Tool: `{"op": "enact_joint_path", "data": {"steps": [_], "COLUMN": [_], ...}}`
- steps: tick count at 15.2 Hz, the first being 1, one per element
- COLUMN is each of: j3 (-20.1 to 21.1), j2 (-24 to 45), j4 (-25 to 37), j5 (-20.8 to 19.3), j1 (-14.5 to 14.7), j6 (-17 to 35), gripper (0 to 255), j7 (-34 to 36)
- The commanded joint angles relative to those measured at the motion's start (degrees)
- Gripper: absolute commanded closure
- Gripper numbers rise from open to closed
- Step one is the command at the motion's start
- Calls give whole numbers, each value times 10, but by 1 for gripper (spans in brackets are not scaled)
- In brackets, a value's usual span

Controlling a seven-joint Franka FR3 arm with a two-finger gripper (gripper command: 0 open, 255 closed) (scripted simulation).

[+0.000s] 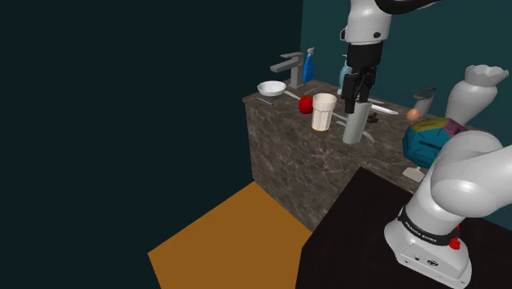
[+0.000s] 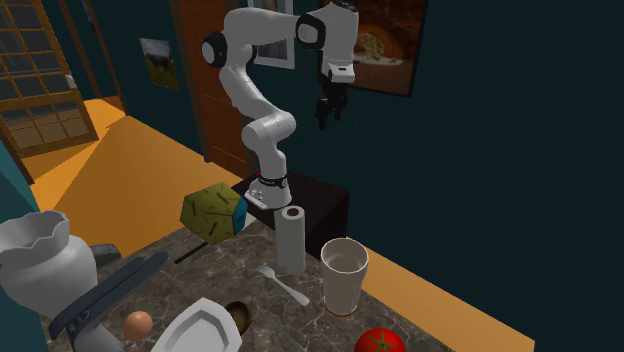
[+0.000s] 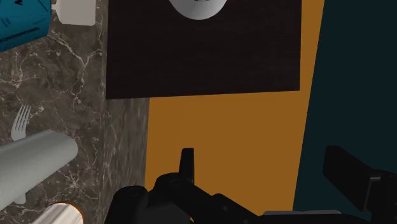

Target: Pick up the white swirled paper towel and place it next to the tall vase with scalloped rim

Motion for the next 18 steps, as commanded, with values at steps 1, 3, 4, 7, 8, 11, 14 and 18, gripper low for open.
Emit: {"op": "enact_joint_path", "data": {"steps": [1,3,4,7,8,11,14,18], "j3": [0,-20,-31,-62,-72,-104,-135,-178], "j2": [0,8,14,34,42,71,106,161], "j4": [0,-10,-15,-23,-25,-25,-20,-2], "j5": [0,-20,-30,-59,-67,-91,-111,-129], "j1": [0,-10,-14,-29,-33,-46,-57,-69], "j6": [0,23,35,72,85,124,164,216], "gripper": [0,0,0,0,0,0,0,0], "j7": [0,-23,-34,-66,-77,-108,-139,-181]}}
